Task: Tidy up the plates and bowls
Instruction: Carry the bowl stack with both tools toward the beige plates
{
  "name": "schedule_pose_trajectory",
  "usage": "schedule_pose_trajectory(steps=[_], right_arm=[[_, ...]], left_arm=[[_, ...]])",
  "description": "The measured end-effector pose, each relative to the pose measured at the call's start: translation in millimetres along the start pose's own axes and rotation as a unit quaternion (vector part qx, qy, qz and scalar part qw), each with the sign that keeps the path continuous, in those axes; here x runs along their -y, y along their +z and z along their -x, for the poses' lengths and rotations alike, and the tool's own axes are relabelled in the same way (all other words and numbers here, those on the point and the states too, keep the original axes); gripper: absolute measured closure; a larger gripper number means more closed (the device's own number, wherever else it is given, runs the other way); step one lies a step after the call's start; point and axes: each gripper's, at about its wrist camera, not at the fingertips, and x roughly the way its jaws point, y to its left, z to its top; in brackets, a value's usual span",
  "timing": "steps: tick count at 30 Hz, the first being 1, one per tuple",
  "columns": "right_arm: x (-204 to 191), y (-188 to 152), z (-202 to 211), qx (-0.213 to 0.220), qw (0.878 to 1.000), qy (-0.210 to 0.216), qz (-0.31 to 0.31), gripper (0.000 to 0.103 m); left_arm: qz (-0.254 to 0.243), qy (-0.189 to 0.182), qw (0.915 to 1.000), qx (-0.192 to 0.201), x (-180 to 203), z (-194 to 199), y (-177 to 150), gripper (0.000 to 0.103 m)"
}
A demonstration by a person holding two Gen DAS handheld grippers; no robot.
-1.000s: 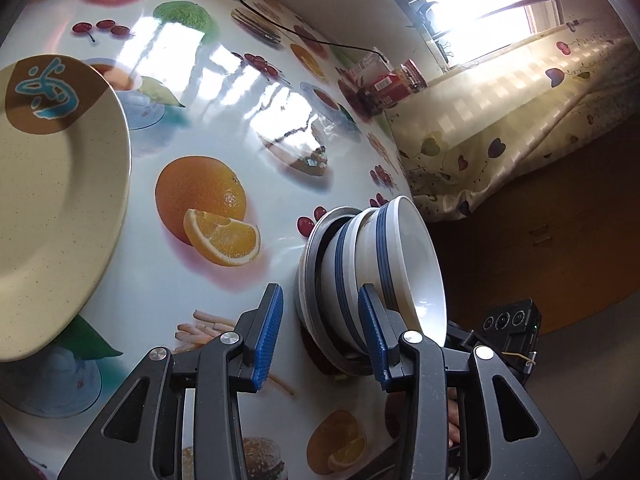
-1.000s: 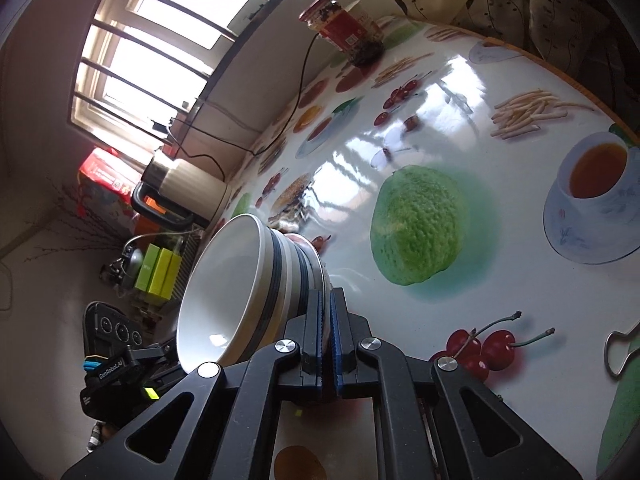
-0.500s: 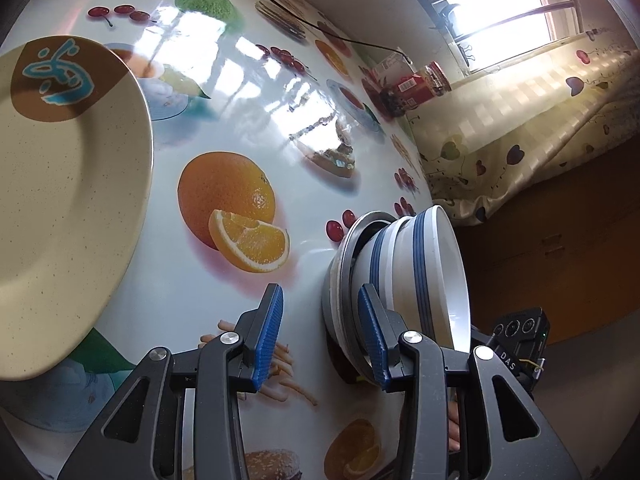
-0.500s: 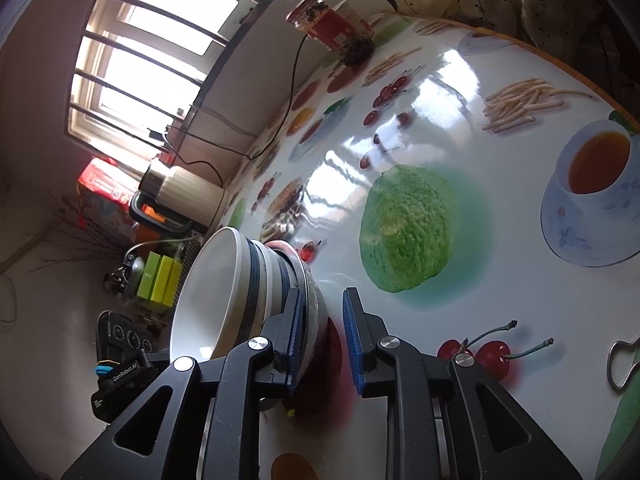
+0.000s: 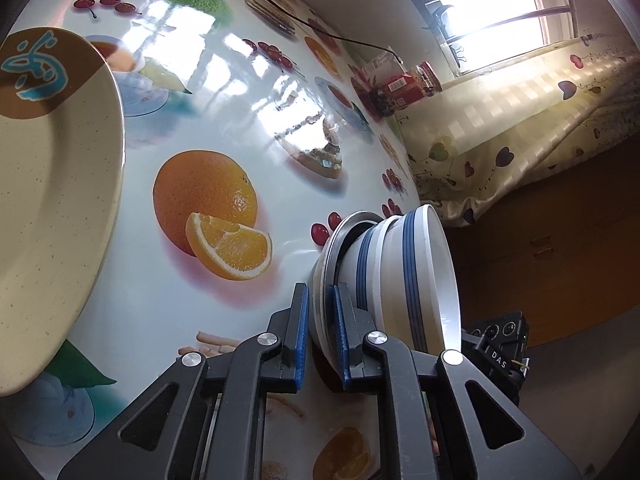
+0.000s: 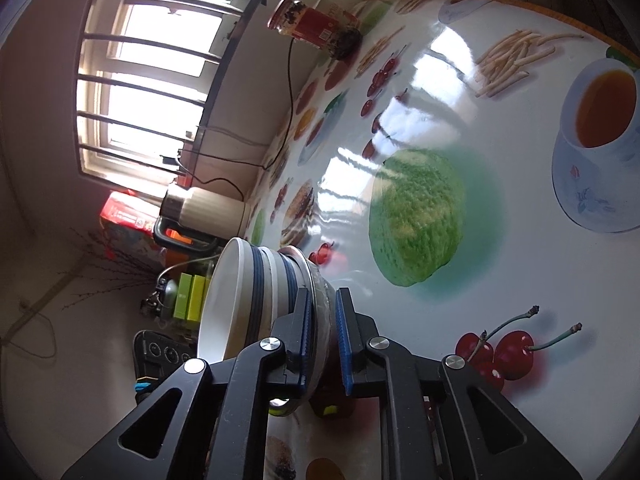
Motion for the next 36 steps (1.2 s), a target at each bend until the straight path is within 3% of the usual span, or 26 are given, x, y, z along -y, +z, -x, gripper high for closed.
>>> schedule_pose_trajectory(steps=[11, 27, 36], right_arm=[[1, -1, 0, 0.002, 1.000, 0.017, -0.024, 0.097], [-4, -1, -3, -0.004, 1.000, 0.018, -0.022, 0.097], [-15, 0, -6, -0.003, 1.000, 0.018, -0.014, 0.097]], left_arm=[[0.011, -0.016, 0.9998, 0.006, -4, -3, 3, 0.093], [0.000, 0.013, 0.9997, 0.022, 6, 0, -2, 0.094], [0.004, 0.010, 0.9995, 0.030, 2, 9, -1, 0.095]])
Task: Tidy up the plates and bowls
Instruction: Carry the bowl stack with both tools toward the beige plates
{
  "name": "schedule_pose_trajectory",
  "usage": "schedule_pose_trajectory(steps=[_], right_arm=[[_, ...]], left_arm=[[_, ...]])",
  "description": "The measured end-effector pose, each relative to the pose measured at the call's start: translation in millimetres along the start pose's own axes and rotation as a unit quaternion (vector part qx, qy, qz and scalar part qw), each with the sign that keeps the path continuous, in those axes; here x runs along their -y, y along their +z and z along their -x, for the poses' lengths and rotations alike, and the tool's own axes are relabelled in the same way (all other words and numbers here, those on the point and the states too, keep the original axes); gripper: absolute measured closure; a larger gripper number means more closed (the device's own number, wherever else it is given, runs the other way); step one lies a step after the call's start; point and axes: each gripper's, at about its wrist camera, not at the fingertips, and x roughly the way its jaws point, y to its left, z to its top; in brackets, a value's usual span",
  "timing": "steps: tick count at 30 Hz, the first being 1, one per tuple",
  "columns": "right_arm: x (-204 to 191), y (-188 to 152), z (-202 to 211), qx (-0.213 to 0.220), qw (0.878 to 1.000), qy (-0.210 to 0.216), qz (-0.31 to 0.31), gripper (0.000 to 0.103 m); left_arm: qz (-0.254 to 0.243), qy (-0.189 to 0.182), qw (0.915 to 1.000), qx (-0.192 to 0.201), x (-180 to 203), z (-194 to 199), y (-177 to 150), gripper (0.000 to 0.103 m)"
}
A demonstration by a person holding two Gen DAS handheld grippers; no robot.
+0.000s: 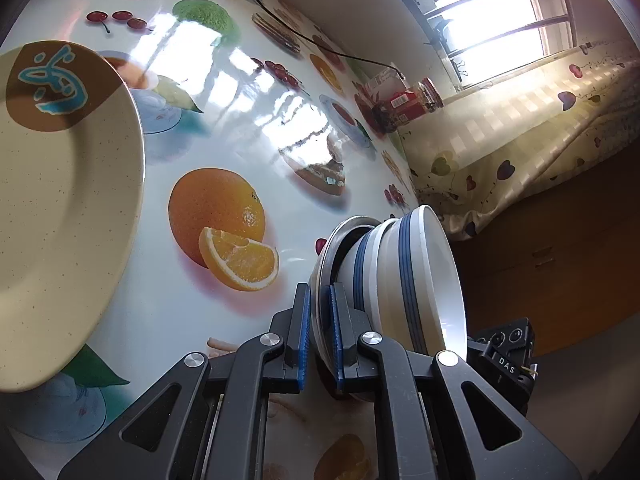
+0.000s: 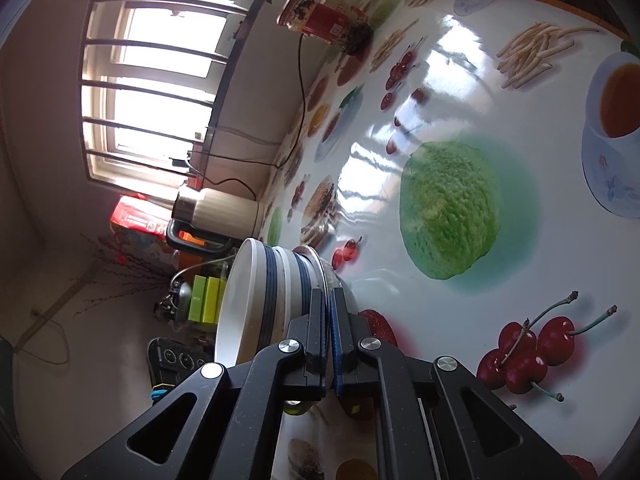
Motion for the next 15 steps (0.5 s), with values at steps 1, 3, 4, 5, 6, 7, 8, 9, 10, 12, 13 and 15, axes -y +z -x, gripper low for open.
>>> schedule_pose_trajectory(steps=[1, 3, 4, 5, 6, 7, 8, 9, 10, 12, 13, 15], right_arm=[[-1, 1, -1, -0.001, 1.000, 0.002, 0.001, 0.097], [-4, 1, -2, -0.002, 1.000, 0.003, 0.005, 0.097], [-7, 0, -2, -0.003, 1.000, 0.004, 0.006, 0.097], [-9, 0, -3, -0.003, 1.000, 0.005, 0.007, 0.097], [-11, 0, -4, -0.004, 1.000, 0.005, 0.009, 0.097], [-13, -1, -5, -0.005, 1.000, 0.006, 0.010, 0.097], [-15, -1, -5, -0.006, 1.000, 0.007, 0.011, 0.097], [-17, -1, -6, -0.007, 1.000, 0.008, 0.014, 0.097], [-20, -2, -7, -0.008, 1.000, 0.009, 0.015, 0.097], [-26, -3, -10, -0.011, 1.000, 0.011, 0.021, 0.097], [-29, -4, -11, -0.012, 1.000, 0.011, 0.023, 0.097], [-35, -5, -13, -0.014, 0.999, 0.014, 0.028, 0.097]], left_arm=[[-0.001, 0.000, 1.0000, 0.002, 0, 2, 0, 0.095], [-0.001, 0.000, 1.0000, 0.005, 0, 6, 1, 0.095], [-0.002, 0.001, 1.0000, 0.007, 0, 8, 1, 0.095], [-0.002, 0.002, 1.0000, 0.010, 1, 10, 1, 0.095], [-0.004, 0.003, 0.9999, 0.012, 1, 12, 1, 0.095], [-0.004, 0.004, 0.9999, 0.013, 0, 15, 1, 0.095], [-0.004, 0.004, 0.9999, 0.014, 0, 18, 1, 0.095], [-0.004, 0.004, 0.9998, 0.017, -1, 21, 2, 0.095], [-0.004, 0.004, 0.9998, 0.019, -1, 24, 2, 0.095], [-0.005, 0.006, 0.9996, 0.025, -1, 31, 3, 0.095], [-0.005, 0.005, 0.9996, 0.029, -2, 34, 3, 0.095], [-0.003, 0.006, 0.9994, 0.034, -3, 41, 4, 0.095]])
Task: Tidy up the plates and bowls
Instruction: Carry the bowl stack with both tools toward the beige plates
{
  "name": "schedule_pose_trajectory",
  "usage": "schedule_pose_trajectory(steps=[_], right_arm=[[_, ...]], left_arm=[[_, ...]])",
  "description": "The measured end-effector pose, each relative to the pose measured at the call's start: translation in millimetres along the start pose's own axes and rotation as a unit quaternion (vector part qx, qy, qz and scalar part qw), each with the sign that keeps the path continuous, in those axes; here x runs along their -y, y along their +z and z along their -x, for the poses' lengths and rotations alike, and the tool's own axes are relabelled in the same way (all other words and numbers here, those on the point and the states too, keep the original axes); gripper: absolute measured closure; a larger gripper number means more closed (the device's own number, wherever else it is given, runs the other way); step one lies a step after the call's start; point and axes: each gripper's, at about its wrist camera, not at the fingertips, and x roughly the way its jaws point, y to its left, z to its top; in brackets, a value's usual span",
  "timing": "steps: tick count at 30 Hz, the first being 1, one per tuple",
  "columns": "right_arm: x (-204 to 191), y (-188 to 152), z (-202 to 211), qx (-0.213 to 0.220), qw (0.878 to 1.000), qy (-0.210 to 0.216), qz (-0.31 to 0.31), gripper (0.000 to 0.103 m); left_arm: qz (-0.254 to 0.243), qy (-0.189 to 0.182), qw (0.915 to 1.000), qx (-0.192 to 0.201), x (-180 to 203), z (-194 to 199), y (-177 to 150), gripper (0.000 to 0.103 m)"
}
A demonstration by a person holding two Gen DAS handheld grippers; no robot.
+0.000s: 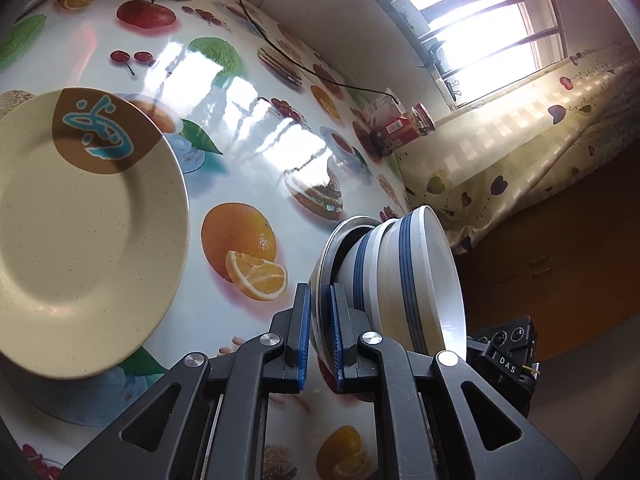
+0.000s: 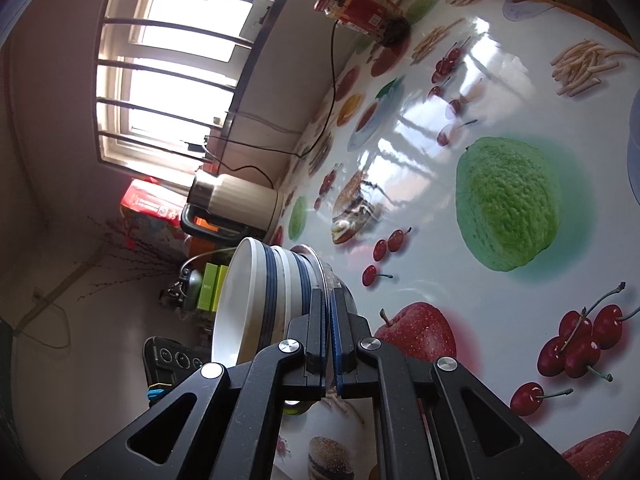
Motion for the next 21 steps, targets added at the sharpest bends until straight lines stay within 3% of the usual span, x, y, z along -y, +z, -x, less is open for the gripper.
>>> schedule_pose_trajectory(steps=[21], right_arm=[[-60, -10, -62, -0.045, 0.998, 0.022, 0.034, 0.097]], left_arm=[[0.025, 0.021, 0.9979, 0.055, -31, 66, 16, 0.095]])
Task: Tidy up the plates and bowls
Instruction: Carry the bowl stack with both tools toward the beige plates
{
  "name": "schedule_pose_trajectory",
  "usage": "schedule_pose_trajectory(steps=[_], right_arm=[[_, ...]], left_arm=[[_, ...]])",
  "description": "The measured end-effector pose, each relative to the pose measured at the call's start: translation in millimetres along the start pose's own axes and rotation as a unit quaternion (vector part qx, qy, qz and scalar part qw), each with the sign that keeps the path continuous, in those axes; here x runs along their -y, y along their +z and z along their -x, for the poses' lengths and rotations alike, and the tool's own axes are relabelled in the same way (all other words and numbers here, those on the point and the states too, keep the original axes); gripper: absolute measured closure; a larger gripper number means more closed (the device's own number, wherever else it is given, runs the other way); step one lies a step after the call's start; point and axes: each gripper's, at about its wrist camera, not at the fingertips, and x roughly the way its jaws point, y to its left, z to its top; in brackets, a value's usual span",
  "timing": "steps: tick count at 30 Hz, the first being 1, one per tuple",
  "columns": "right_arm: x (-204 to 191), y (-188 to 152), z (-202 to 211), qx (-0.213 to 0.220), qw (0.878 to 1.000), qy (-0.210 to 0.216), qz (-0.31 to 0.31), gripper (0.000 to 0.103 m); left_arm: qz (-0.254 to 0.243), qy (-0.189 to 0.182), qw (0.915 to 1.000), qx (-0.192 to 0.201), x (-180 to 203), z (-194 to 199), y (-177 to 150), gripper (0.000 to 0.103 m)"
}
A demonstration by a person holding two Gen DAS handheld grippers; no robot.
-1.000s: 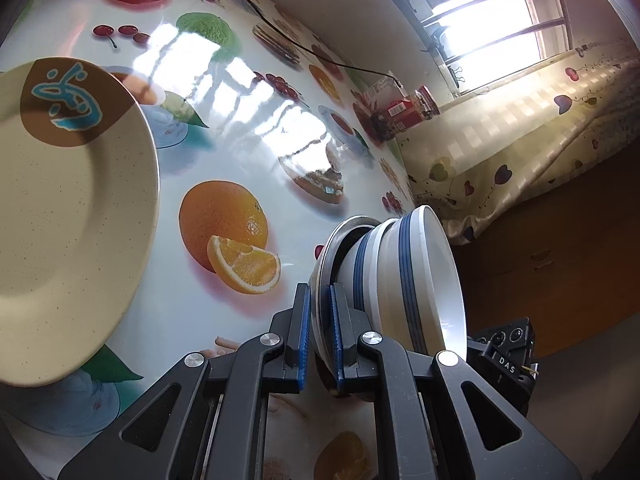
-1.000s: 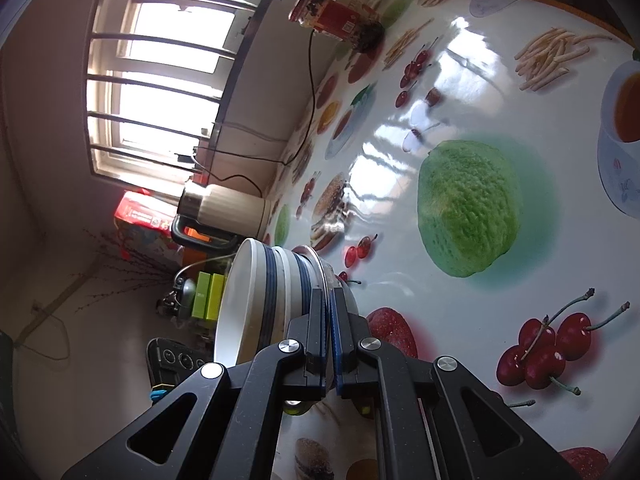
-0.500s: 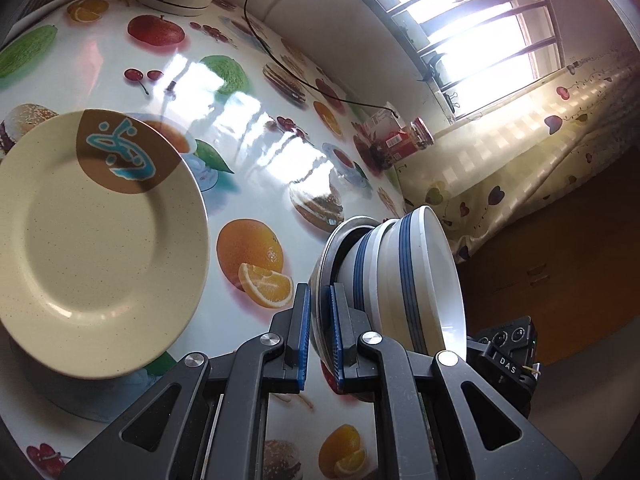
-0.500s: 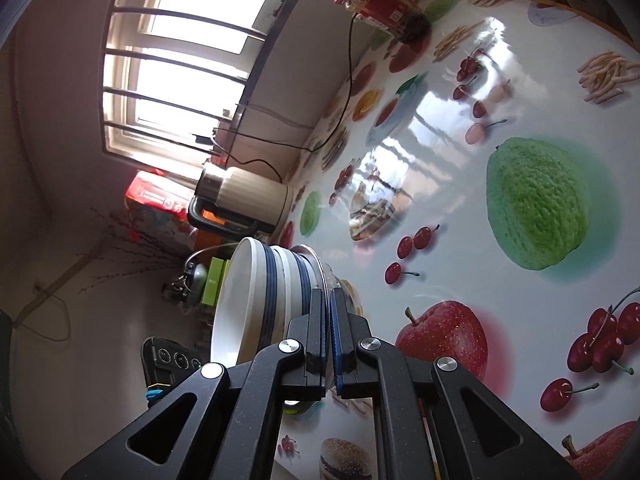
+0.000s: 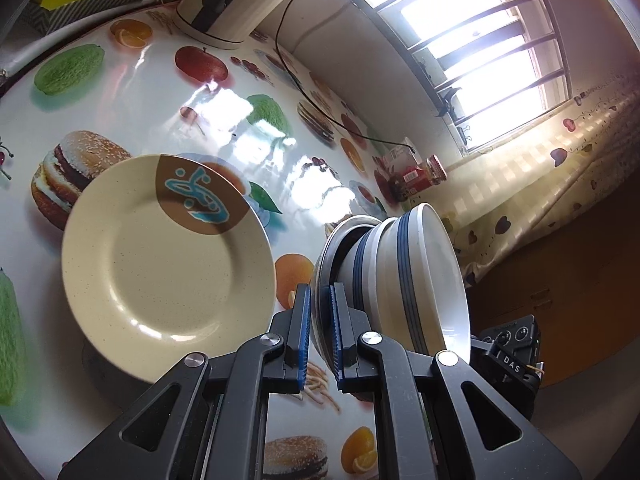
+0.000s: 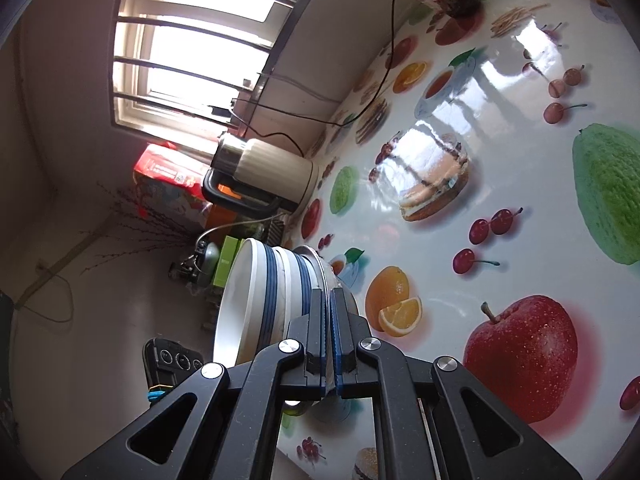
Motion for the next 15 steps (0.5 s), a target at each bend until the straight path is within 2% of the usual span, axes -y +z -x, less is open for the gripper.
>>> schedule_pose_trajectory(steps=[15], right_arm=[[-25, -6, -64, -0.055, 0.998, 0.004, 0.018, 0.097]], left_arm=[[0.031, 0.024, 0.9985, 0.037, -47, 37, 17, 0.095]])
